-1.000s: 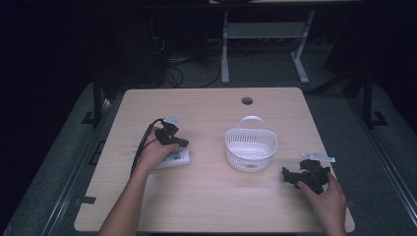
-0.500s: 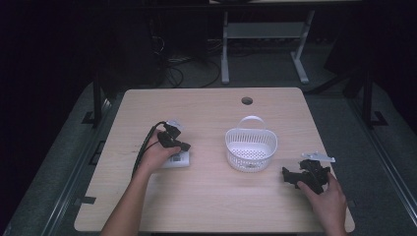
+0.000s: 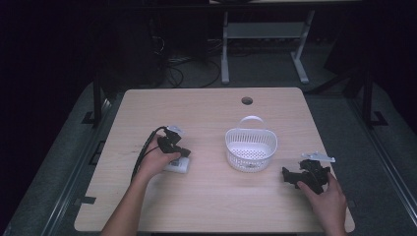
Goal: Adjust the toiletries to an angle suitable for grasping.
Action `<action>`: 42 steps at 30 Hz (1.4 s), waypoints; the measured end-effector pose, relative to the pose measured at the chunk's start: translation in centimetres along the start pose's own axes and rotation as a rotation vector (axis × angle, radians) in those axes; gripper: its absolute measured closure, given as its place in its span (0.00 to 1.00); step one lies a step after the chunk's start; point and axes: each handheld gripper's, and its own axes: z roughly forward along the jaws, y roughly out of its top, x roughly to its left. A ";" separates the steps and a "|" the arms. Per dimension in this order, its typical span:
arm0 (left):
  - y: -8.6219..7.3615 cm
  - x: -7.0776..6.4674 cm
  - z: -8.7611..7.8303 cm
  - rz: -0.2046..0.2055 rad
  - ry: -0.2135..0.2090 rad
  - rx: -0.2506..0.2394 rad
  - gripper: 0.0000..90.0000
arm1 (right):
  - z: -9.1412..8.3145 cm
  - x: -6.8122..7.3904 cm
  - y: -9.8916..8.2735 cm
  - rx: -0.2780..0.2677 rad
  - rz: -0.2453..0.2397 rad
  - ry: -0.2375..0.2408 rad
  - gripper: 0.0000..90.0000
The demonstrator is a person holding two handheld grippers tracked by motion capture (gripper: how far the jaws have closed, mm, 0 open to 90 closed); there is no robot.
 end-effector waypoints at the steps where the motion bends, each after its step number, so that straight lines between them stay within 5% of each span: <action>1: -0.1 -0.1 0.0 0.003 -0.003 0.004 1.00 | 0.0 0.0 0.0 0.000 0.000 0.000 0.00; 22: -1.7 -2.4 -0.9 0.014 -0.045 0.014 1.00 | 0.0 0.0 0.0 0.000 0.000 0.000 0.01; 42: -4.7 -3.8 -3.2 0.025 -0.039 0.027 1.00 | 0.0 0.0 0.0 0.000 0.000 0.000 0.01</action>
